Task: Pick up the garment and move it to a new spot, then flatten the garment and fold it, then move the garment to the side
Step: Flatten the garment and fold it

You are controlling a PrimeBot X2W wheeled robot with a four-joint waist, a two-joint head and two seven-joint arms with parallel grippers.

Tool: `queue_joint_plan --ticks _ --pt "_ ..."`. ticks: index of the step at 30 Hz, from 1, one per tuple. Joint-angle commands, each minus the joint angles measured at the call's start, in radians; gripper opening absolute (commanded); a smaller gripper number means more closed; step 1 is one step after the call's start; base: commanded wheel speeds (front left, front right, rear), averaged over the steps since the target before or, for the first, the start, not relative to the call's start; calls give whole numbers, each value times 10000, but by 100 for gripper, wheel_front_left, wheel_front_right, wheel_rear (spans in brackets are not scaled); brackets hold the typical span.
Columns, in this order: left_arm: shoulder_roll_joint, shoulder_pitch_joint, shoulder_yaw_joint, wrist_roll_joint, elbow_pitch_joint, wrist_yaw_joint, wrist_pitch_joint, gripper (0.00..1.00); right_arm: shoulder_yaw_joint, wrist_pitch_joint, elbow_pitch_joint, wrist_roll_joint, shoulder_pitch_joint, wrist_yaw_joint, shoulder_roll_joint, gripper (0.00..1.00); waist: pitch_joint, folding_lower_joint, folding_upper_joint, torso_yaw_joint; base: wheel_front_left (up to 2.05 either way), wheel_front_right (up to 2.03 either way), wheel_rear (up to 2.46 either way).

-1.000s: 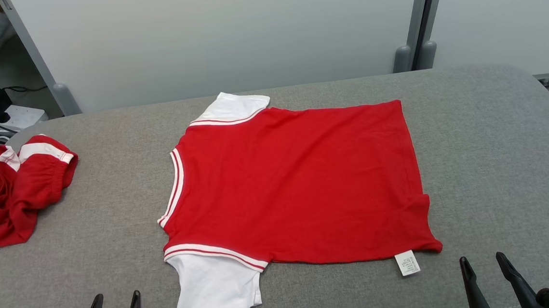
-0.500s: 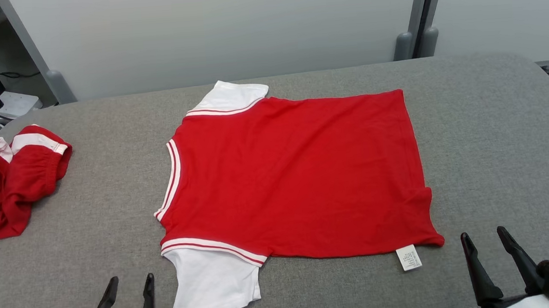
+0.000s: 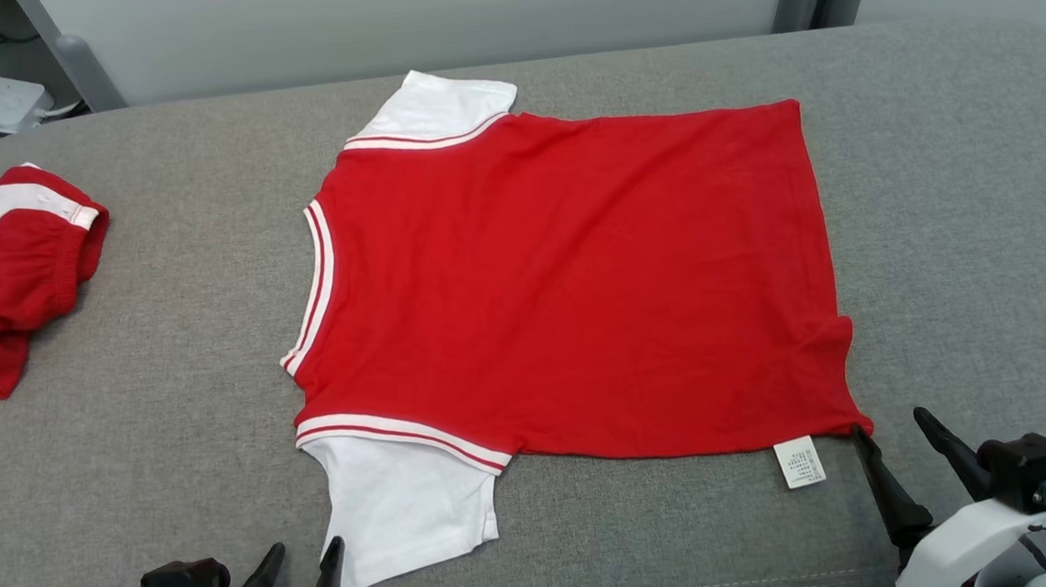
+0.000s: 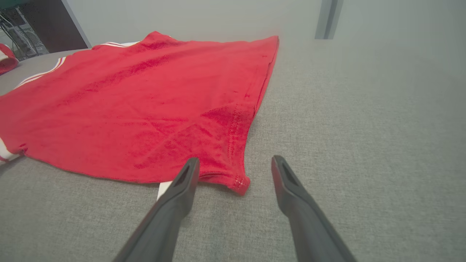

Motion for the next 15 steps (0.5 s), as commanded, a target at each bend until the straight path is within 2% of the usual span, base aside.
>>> queue_joint_plan --ticks 1,14,15 --pt "295 -544 165 -267 -124 -67 257 100 457 51 107 160 -500 0 -308 100 229 0 0 -13 0 0 0" --pt "646 -777 -657 -1380 28 -68 1515 100 1607 -34 1416 648 -1701 0 -590 100 670 0 0 15 0 0 0" --pt "658 -784 -694 -1435 45 -68 1588 79 1661 -45 1511 685 -1769 0 -597 77 681 0 0 13 0 0 0"
